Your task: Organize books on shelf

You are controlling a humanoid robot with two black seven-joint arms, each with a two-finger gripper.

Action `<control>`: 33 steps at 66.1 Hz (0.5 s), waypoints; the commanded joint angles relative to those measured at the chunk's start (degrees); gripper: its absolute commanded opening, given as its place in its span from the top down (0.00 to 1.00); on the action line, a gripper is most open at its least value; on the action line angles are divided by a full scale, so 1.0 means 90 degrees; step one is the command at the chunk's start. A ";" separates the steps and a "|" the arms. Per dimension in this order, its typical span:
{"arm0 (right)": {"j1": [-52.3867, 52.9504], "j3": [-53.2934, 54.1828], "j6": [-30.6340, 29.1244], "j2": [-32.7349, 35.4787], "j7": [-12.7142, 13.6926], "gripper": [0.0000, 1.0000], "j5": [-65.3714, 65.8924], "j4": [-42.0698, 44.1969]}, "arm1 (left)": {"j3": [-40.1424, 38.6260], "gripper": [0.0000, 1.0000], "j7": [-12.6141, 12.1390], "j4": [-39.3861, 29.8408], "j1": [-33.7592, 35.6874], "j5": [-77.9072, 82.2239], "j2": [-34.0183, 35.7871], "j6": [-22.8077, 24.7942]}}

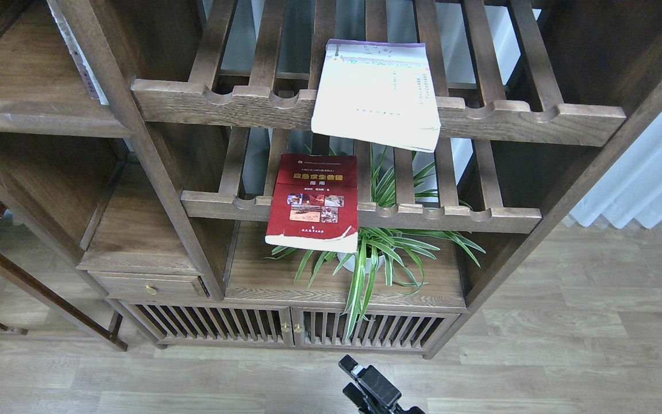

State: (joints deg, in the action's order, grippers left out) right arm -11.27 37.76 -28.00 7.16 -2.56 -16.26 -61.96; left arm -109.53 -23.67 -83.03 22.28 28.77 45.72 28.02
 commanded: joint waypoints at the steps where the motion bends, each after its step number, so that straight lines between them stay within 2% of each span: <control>1: -0.0008 0.0003 0.0000 -0.0005 -0.0008 0.01 0.0000 0.0000 | 0.0227 0.96 0.0023 0.0232 0.0844 0.0748 -0.0324 -0.0002; 12: 0.0002 0.0003 0.0000 -0.0005 -0.0008 0.01 -0.0010 0.0000 | 0.0539 0.96 0.0023 0.0563 0.1781 0.1539 -0.0939 -0.0002; 33: -0.0037 0.0023 0.0000 -0.0015 -0.0018 0.01 -0.0019 0.0000 | 0.1262 0.96 0.0130 0.0905 0.2446 0.1647 -0.1115 -0.0002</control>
State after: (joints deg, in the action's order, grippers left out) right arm -11.54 37.89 -28.00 7.10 -2.71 -16.41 -61.96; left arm -100.96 -22.71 -76.32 41.57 43.41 36.56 28.01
